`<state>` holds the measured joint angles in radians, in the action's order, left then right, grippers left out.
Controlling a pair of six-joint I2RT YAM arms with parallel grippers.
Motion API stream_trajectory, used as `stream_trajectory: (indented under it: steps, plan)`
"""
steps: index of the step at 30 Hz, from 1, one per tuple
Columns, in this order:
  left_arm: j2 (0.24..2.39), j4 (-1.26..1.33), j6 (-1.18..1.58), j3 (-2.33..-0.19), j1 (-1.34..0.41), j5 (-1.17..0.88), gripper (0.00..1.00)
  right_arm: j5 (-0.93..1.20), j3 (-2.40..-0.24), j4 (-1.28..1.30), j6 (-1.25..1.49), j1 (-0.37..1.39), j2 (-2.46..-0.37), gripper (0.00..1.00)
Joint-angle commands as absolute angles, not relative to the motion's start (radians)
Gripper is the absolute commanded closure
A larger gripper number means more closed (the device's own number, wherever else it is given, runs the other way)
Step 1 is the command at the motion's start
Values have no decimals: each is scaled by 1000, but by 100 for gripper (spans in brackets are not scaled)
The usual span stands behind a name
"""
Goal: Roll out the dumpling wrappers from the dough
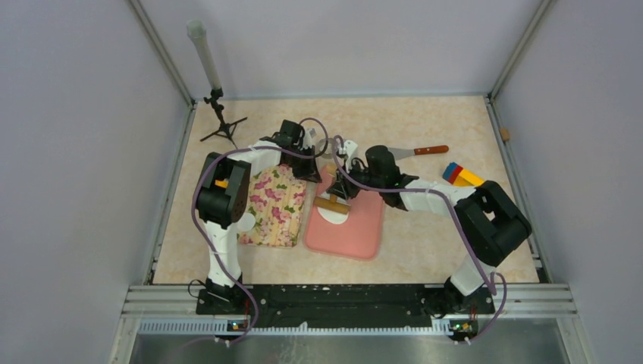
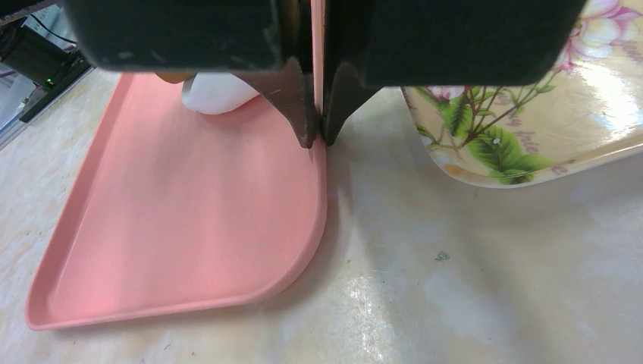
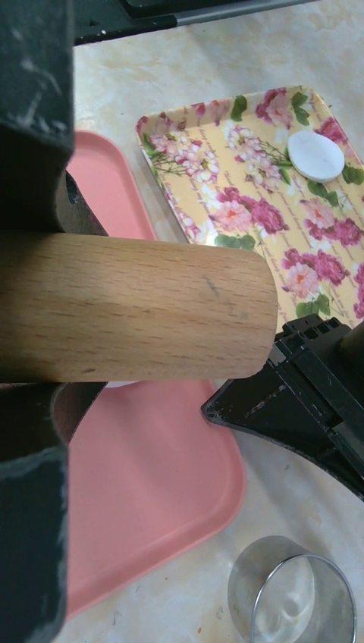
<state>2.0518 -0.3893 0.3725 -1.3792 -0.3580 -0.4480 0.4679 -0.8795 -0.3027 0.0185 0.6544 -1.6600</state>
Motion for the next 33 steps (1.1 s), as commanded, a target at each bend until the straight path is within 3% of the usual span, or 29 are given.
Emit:
stream_trajectory:
  steps: [1, 33]
  plan:
    - [2051, -466, 356, -1337, -356, -402, 100, 445, -829, 19, -100, 666, -1733, 100]
    - [2045, -463, 357, -1332, -355, -411, 100, 568, -875, 177, -143, 680, -1749, 100]
